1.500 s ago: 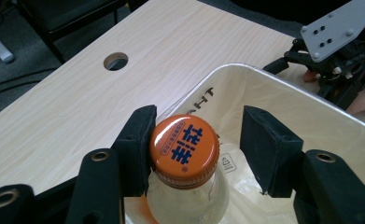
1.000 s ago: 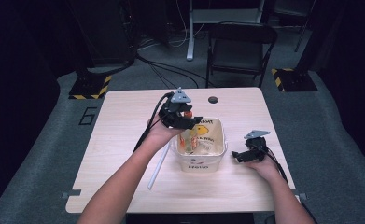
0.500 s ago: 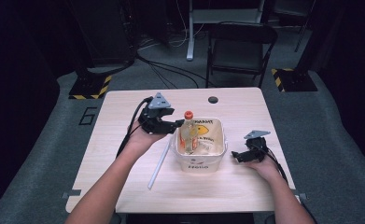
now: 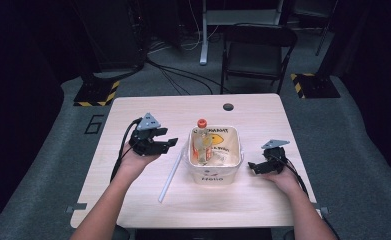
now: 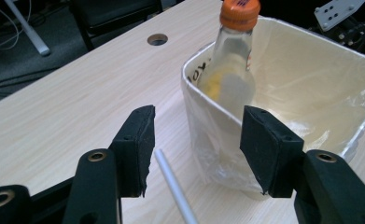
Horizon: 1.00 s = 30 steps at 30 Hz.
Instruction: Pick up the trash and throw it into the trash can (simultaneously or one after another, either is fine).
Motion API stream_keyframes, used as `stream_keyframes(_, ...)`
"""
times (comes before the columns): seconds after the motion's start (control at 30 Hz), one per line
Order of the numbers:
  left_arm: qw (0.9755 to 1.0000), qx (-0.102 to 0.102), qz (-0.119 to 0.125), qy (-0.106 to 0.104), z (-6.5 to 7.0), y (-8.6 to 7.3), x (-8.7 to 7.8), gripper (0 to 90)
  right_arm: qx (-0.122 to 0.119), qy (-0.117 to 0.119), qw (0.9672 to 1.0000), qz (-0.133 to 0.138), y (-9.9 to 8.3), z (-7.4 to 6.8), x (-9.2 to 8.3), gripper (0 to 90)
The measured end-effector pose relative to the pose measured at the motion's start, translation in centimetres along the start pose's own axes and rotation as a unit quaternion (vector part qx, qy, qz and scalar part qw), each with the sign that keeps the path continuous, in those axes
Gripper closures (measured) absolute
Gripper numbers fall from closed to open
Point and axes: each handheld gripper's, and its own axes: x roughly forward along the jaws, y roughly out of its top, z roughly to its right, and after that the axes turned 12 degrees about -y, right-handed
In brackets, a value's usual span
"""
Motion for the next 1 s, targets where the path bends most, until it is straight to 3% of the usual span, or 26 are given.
stream_keyframes(0.43, 0.9995, -0.026, 0.014, 0.008, -0.3, -3.7, 0.0, 46.3, 0.004, -0.001, 1.0, -0.001, 0.0, -0.1, 0.0, 0.7)
stream_keyframes(1.0, 0.9981, -0.058, -0.011, 0.017, -0.2, -8.1, 1.2, 47.5, 0.005, -0.002, 1.0, -0.001, 0.0, -0.1, 0.0, 0.7)
